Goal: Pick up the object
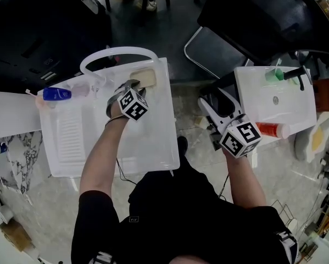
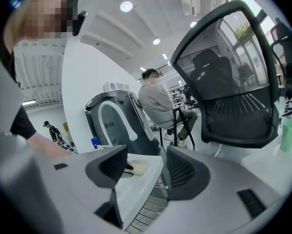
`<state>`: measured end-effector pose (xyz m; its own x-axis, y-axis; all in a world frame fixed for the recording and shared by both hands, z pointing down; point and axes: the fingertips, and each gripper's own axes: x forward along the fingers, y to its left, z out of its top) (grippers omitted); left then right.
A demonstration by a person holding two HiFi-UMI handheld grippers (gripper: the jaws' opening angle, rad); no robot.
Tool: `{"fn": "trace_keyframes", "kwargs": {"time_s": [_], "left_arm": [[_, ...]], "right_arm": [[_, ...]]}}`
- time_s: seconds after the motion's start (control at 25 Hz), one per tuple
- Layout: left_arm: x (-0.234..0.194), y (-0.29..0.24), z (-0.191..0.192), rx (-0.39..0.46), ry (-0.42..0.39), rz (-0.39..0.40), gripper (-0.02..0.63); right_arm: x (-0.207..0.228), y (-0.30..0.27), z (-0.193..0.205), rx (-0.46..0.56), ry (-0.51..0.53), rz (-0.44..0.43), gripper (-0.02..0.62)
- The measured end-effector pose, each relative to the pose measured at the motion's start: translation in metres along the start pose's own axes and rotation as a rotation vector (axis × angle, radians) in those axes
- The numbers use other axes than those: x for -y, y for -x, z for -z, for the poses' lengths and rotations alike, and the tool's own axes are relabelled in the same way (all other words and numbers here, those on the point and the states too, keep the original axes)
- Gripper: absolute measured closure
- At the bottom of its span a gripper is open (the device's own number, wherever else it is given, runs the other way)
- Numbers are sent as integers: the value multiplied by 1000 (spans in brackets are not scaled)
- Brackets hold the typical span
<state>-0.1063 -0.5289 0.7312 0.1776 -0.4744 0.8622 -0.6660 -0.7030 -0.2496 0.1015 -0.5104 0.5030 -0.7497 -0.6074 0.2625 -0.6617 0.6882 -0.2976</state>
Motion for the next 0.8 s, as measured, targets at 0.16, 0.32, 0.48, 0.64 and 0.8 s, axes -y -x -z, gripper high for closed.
{"fn": "trace_keyframes", "kwargs": {"time_s": [0.16, 0.32, 0.48, 0.64, 0.8], "left_arm": [[0, 1, -1, -23, -37, -10, 490], [-1, 10, -1, -29, -54, -49, 554], [-3, 25, -4, -24, -24, -78, 565], [1, 47, -12, 0, 14, -93, 565], [8, 74, -25, 43, 93, -86, 565]], "right_arm": [[0, 6, -4, 7, 0, 3, 360], [-5, 12, -8, 15, 2, -6, 360], [-8, 23, -15, 29, 9, -14, 360], [-9, 35, -23, 46, 14, -27, 360], [-10, 47, -32, 61, 11, -42, 360]]}}
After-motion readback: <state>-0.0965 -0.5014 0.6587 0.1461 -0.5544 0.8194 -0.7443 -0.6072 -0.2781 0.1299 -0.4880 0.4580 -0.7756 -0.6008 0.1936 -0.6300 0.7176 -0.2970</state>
